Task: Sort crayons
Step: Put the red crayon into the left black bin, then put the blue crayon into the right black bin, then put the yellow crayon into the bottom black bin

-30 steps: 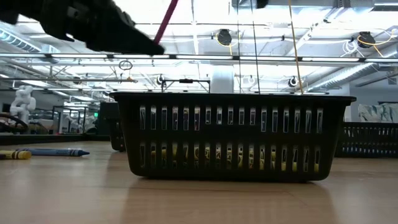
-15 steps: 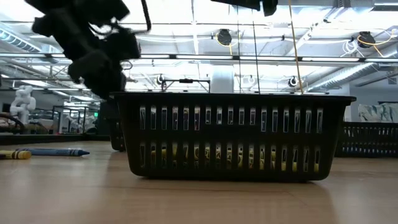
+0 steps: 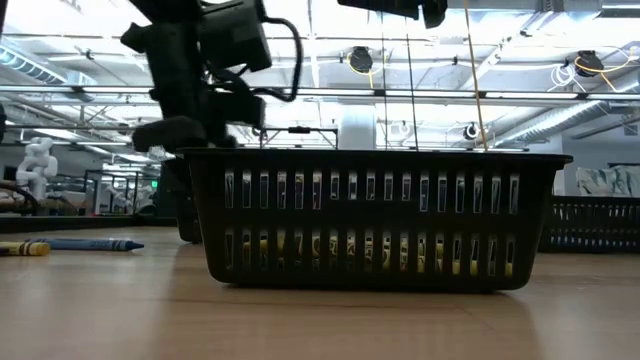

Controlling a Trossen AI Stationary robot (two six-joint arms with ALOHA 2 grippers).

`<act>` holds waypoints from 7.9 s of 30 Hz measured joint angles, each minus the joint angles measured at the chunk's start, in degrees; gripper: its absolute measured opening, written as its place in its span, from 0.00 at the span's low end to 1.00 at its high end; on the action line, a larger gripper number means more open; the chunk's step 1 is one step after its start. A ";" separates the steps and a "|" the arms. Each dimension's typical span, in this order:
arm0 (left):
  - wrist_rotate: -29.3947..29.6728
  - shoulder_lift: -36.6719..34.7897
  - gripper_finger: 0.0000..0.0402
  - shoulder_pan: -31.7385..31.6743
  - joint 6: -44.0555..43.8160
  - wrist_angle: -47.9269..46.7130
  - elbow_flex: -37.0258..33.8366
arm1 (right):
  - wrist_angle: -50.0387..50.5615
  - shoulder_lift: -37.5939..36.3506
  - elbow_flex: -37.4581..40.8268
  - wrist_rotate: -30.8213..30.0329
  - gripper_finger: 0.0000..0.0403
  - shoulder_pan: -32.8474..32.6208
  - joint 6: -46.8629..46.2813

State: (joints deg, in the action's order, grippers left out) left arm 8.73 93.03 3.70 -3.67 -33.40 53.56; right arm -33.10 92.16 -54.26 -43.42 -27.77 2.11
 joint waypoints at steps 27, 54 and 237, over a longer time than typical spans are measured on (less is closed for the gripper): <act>-0.41 0.52 0.10 -2.51 -1.87 -1.80 2.27 | 2.53 0.00 0.00 0.15 0.42 -0.09 -1.75; 2.68 -4.37 0.35 -2.72 4.47 -15.65 6.97 | 3.50 0.00 0.00 0.17 0.42 -0.11 -1.83; -22.13 48.53 0.21 -7.21 2.84 24.61 64.98 | 29.99 -11.45 -0.02 -44.96 0.42 -36.46 -22.01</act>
State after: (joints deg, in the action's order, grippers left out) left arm -13.40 141.56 -3.51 -0.83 -8.79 118.54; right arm -3.11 80.71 -54.28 -88.38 -64.23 -19.90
